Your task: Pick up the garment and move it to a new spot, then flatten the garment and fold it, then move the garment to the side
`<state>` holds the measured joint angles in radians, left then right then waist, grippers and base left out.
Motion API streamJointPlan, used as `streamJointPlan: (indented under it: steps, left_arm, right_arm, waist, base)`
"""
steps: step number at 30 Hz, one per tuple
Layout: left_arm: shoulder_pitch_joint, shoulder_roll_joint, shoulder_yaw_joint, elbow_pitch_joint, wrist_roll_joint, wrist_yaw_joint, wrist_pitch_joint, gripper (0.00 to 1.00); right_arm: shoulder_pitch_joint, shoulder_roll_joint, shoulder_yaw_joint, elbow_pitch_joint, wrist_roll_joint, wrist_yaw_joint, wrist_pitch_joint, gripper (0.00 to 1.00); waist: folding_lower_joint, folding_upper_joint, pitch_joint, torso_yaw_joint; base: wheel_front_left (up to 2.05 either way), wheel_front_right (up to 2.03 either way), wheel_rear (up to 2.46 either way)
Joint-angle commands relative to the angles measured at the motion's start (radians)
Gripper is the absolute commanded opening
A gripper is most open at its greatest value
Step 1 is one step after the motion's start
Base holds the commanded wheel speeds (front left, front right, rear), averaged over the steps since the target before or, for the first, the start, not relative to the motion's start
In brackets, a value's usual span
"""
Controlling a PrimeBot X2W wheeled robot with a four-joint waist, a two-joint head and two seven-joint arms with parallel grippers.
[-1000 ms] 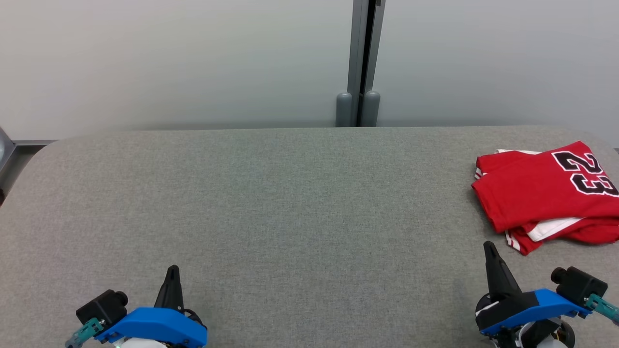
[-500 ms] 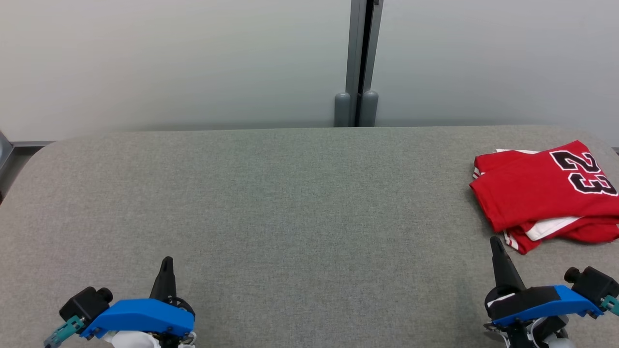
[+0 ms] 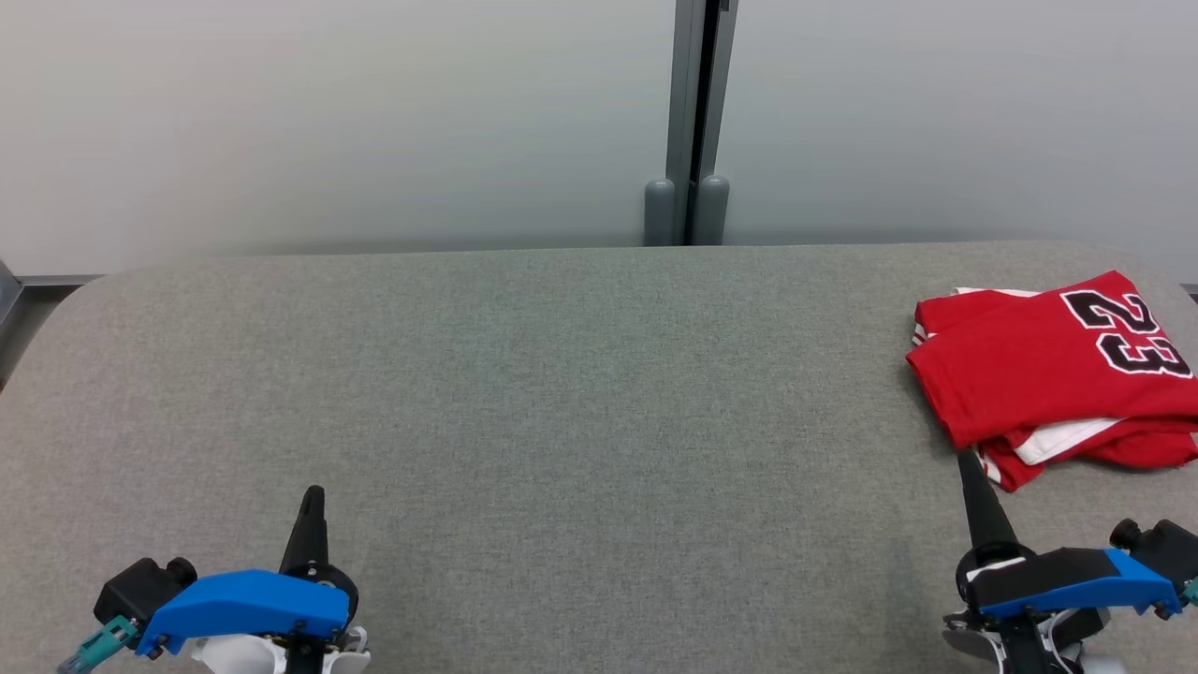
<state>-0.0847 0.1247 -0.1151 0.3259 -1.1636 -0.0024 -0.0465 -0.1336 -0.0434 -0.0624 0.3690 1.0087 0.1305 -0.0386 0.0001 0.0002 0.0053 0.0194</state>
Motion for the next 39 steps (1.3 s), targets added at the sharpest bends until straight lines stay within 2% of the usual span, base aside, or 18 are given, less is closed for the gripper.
streamJointPlan:
  steps: [1, 39]
  left_arm:
    - [-0.023, 0.000, 0.015, -0.016, -0.024, -0.014, 0.007, 0.00]
    - [-0.030, -0.046, 0.148, -0.057, -0.279, -0.085, 0.101, 0.00]
  right_arm:
    - [0.005, -0.007, -0.004, -0.019, 0.032, 0.000, 0.008, 0.00]
    - [0.019, -0.009, -0.034, -0.086, 0.377, 0.000, 0.097, 0.00]
  waist:
    - [0.0000, -0.0003, 0.000, 0.000]
    - [-0.0001, -0.0003, -0.001, -0.010]
  base:
    - [0.00, 0.00, 0.00]
    - [0.00, 0.00, 0.00]
